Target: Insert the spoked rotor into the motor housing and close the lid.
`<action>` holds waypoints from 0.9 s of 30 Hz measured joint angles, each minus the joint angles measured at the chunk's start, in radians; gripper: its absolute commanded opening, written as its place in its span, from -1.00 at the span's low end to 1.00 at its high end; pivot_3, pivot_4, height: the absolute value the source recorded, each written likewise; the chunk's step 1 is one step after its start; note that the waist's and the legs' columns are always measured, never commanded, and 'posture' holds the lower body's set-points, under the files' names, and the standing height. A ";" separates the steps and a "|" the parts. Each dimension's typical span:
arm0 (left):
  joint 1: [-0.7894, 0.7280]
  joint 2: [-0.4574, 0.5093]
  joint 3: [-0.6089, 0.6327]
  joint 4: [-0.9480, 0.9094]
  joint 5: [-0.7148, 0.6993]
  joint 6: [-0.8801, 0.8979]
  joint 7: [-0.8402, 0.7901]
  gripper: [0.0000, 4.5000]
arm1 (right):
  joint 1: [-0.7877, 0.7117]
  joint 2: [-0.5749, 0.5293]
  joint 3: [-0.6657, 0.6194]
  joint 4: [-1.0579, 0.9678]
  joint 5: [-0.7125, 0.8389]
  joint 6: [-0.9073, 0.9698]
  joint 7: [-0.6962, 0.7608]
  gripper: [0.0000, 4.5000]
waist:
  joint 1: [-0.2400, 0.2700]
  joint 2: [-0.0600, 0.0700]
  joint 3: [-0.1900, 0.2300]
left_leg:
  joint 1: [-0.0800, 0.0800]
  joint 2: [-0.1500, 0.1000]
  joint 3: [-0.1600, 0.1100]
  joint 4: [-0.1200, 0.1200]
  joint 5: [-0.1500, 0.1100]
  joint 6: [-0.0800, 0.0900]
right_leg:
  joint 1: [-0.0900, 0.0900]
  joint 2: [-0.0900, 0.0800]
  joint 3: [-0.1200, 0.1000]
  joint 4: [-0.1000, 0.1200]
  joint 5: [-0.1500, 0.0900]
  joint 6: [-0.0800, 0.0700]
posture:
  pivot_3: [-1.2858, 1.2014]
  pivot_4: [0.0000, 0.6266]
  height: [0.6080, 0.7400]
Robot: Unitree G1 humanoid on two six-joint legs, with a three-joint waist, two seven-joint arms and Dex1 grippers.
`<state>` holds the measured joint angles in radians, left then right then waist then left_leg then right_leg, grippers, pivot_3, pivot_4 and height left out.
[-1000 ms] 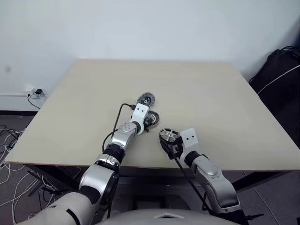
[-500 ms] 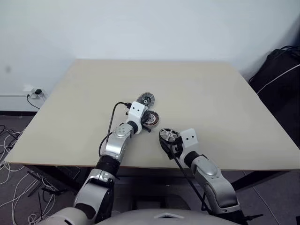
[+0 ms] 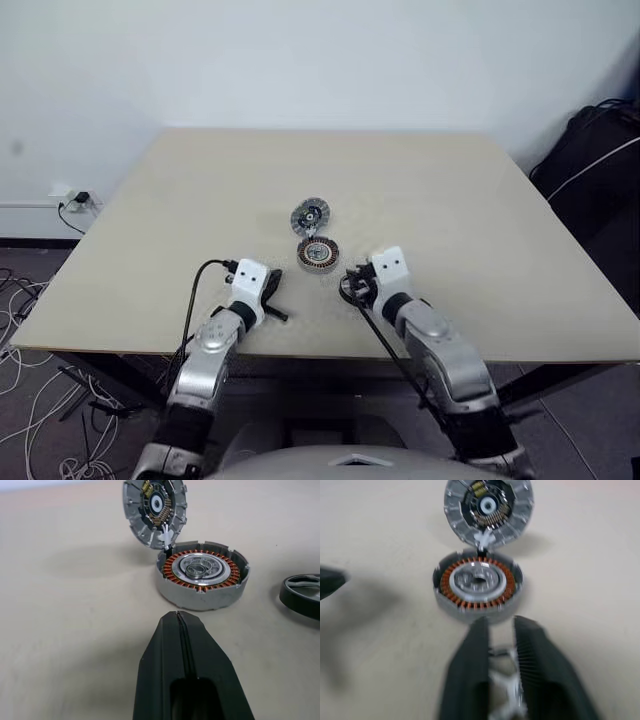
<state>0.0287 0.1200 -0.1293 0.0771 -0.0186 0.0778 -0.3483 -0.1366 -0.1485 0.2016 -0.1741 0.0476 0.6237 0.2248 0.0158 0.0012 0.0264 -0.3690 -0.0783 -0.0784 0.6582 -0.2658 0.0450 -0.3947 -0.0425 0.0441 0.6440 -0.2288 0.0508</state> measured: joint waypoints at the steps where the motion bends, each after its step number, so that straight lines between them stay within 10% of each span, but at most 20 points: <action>1: 0.016 -0.002 -0.001 -0.006 -0.001 -0.006 0.000 -1.00 | -0.024 0.000 0.008 0.022 -0.010 0.000 -0.004 -0.99 | 0.001 0.000 0.000 | 0.000 0.000 0.000 0.000 0.000 0.000 | 0.000 0.000 0.000 0.000 0.000 0.000 | 0.03 -1.00 1.00; 27: 0.115 0.014 -0.057 -0.072 0.011 -0.066 -0.001 -1.00 | -0.481 0.179 0.065 0.762 -0.076 -0.112 0.054 -0.99 | -0.038 0.006 -0.003 | 0.003 0.000 0.000 -0.004 0.002 -0.002 | -0.001 0.002 0.000 0.001 0.002 -0.003 | 0.03 -1.00 1.00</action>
<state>0.1438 0.1344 -0.1864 0.0050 -0.0076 0.0120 -0.3498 -0.6174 0.0308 0.2663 0.5881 -0.0285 0.5115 0.2786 -0.0220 0.0068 0.0236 -0.3663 -0.0781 -0.0786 0.6546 -0.2640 0.0427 -0.3955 -0.0405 0.0444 0.6455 -0.2272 0.0475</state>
